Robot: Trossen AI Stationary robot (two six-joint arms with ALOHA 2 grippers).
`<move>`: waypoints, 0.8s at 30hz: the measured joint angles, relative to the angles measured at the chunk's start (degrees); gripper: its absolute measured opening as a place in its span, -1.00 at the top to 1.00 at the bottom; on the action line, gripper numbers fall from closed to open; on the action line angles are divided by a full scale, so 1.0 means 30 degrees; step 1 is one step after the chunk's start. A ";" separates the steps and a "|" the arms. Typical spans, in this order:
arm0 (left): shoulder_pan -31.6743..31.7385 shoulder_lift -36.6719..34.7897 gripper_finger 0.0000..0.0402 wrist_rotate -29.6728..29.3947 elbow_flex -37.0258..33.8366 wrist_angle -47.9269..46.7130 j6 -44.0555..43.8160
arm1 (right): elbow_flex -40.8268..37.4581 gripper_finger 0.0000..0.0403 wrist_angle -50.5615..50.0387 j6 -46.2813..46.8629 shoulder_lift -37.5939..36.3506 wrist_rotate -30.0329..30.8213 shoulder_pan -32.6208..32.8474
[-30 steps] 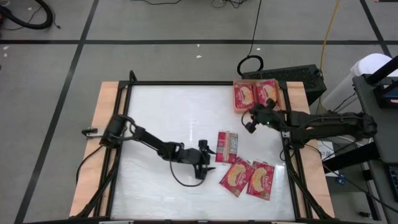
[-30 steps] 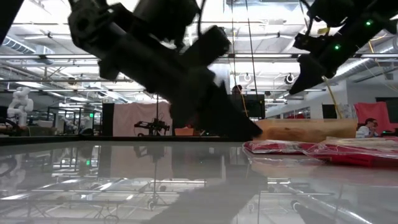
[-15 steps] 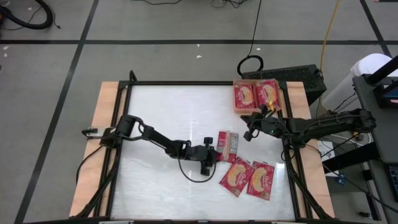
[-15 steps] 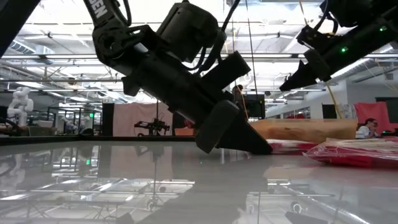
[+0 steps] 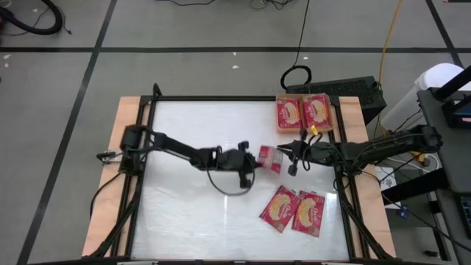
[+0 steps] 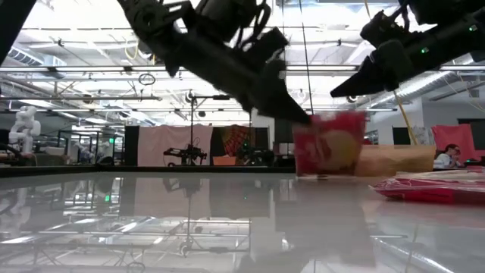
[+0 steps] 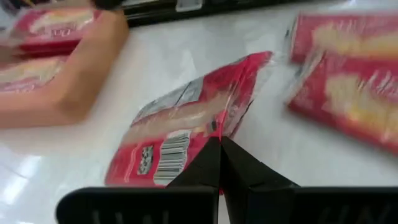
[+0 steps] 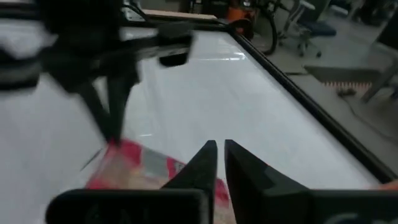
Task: Sort popcorn bags into baskets
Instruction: Put the red popcorn bag into the orange bin
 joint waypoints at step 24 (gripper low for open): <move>0.3537 -0.5345 0.99 0.3859 0.0005 -0.7081 -0.2020 | 0.0013 0.00 0.7525 -0.2135 0.7284 -0.0984 -0.0010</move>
